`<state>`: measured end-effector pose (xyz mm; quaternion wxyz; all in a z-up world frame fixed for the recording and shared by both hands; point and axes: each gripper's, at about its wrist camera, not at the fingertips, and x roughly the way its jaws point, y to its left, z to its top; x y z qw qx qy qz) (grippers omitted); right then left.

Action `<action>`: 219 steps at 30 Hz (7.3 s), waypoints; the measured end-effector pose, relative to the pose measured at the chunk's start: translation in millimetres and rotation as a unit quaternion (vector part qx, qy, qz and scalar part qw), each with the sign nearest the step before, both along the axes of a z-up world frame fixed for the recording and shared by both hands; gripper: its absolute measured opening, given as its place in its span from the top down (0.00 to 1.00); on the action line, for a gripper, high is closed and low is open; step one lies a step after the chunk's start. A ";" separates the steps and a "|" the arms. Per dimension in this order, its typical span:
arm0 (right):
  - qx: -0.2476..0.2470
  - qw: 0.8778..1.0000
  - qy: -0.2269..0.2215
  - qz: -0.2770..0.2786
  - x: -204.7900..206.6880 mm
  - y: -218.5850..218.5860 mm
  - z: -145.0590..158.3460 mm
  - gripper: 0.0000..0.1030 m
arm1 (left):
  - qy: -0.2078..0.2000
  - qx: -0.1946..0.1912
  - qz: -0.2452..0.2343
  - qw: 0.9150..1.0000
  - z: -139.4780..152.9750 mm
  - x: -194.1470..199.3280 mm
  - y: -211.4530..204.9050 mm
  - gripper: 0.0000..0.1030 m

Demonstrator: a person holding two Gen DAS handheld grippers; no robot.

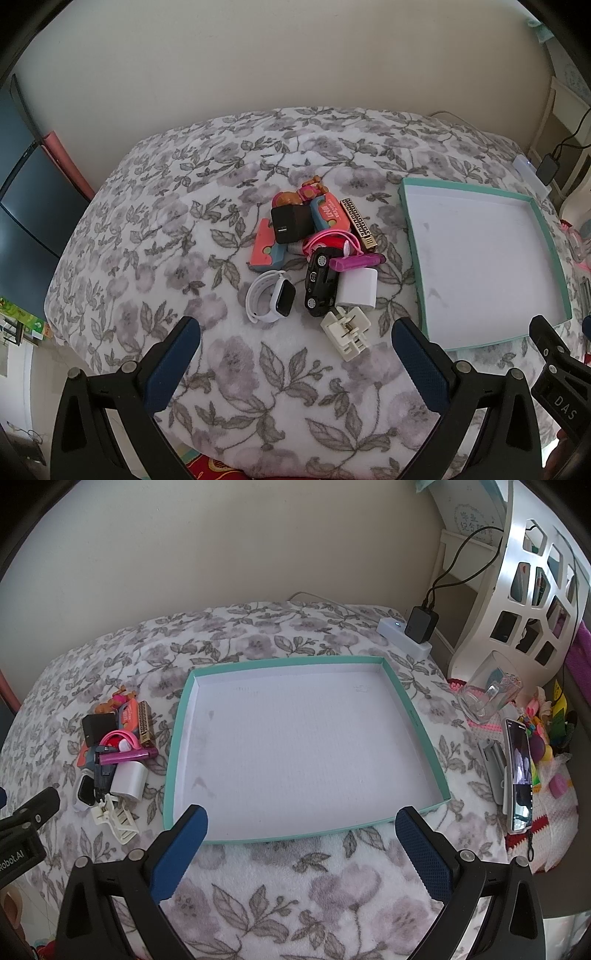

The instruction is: Organize rigid objects

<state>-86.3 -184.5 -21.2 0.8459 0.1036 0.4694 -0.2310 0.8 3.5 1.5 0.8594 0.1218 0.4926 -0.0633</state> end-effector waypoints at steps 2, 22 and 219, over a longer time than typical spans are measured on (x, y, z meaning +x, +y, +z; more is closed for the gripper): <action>0.000 1.000 0.000 0.000 0.0 0.0 -0.1 0.00 | 0.000 0.000 0.001 1.000 0.0 0.0 0.2 0.00; 0.000 1.000 0.002 0.000 0.3 0.1 -1.0 0.00 | -0.001 0.002 0.000 1.000 -0.1 -0.3 -0.5 0.00; 0.139 0.983 0.007 0.116 91.3 54.9 -15.5 0.67 | 0.088 -0.048 0.024 0.995 -11.7 85.1 -6.2 0.50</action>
